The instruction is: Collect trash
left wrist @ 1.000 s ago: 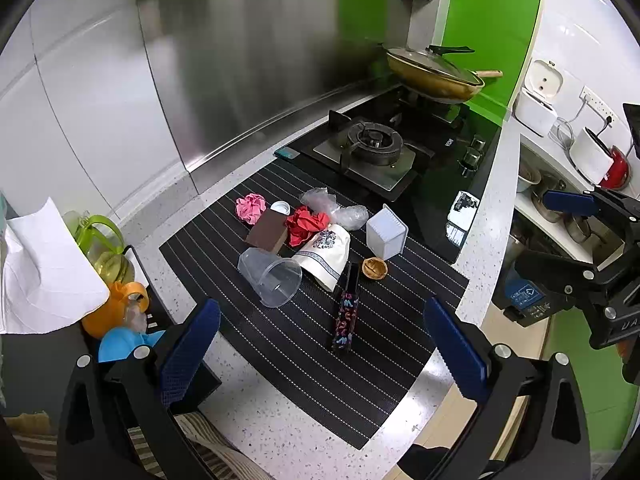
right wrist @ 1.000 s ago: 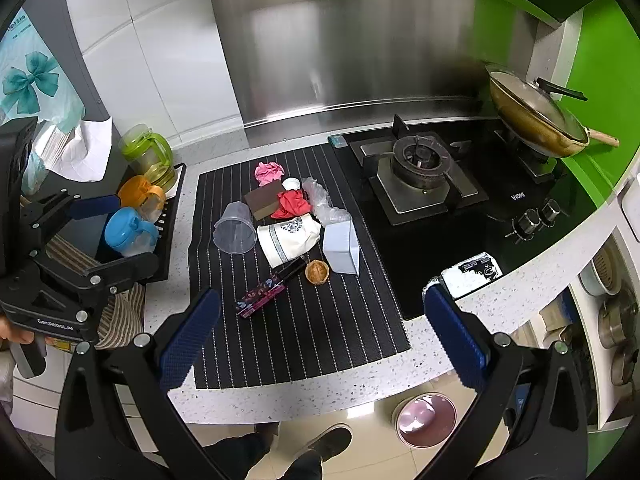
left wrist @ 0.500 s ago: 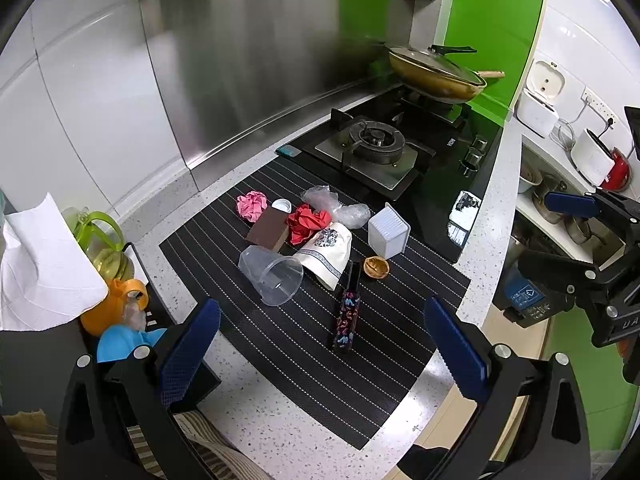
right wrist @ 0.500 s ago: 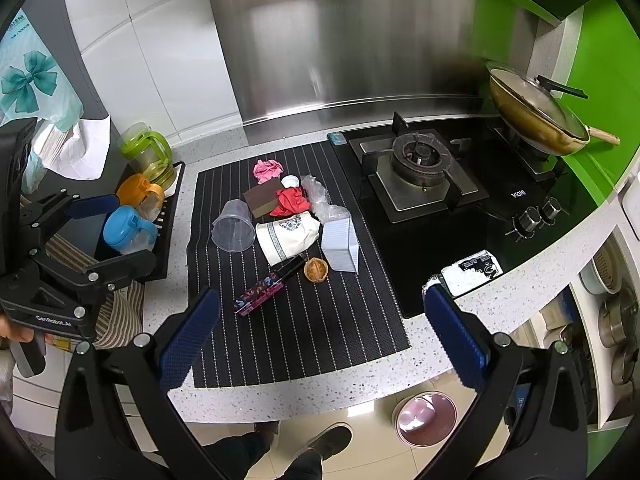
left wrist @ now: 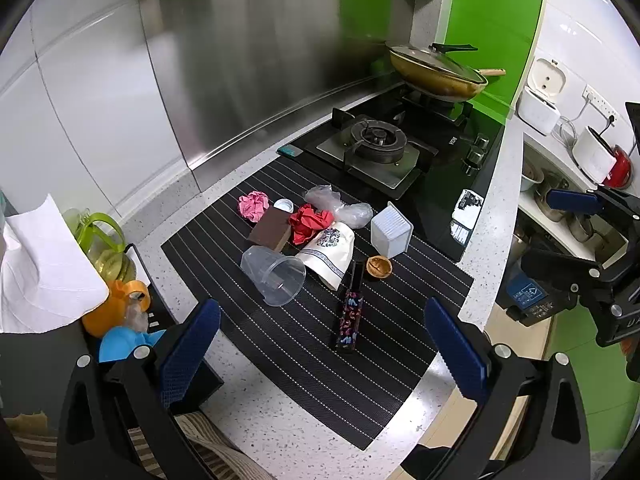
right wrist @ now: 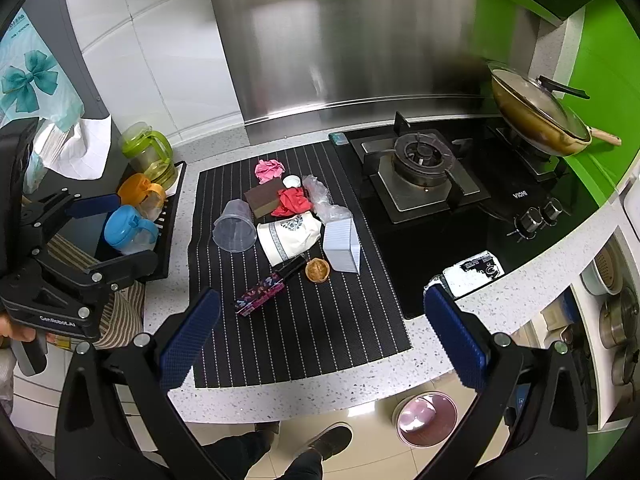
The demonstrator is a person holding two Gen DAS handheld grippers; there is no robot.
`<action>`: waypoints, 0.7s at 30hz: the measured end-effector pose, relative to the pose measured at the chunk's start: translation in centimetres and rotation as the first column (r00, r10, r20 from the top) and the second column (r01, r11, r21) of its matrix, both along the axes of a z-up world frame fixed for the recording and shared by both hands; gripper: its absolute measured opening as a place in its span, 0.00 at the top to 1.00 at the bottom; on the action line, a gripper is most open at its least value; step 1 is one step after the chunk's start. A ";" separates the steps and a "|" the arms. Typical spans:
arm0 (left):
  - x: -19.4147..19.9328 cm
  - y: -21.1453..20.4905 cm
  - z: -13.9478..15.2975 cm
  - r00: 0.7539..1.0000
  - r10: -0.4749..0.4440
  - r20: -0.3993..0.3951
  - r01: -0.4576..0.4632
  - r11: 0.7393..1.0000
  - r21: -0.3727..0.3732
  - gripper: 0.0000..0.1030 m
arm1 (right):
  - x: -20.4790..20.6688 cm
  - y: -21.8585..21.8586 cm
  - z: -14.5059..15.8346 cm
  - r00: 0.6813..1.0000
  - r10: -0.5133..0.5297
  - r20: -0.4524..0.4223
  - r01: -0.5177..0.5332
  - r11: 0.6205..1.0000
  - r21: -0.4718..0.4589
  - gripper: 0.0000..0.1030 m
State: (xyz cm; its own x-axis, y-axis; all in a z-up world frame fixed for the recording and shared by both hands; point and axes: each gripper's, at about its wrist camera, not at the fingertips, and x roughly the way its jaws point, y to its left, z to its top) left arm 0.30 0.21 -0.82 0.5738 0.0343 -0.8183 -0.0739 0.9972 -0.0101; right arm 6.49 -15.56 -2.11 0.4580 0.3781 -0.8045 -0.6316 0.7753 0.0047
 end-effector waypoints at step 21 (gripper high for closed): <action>0.2 0.1 0.1 1.000 -0.001 -0.005 0.001 1.000 -0.004 0.05 | 0.2 0.0 -0.1 1.000 -0.001 -0.002 0.001 1.000 0.000 0.03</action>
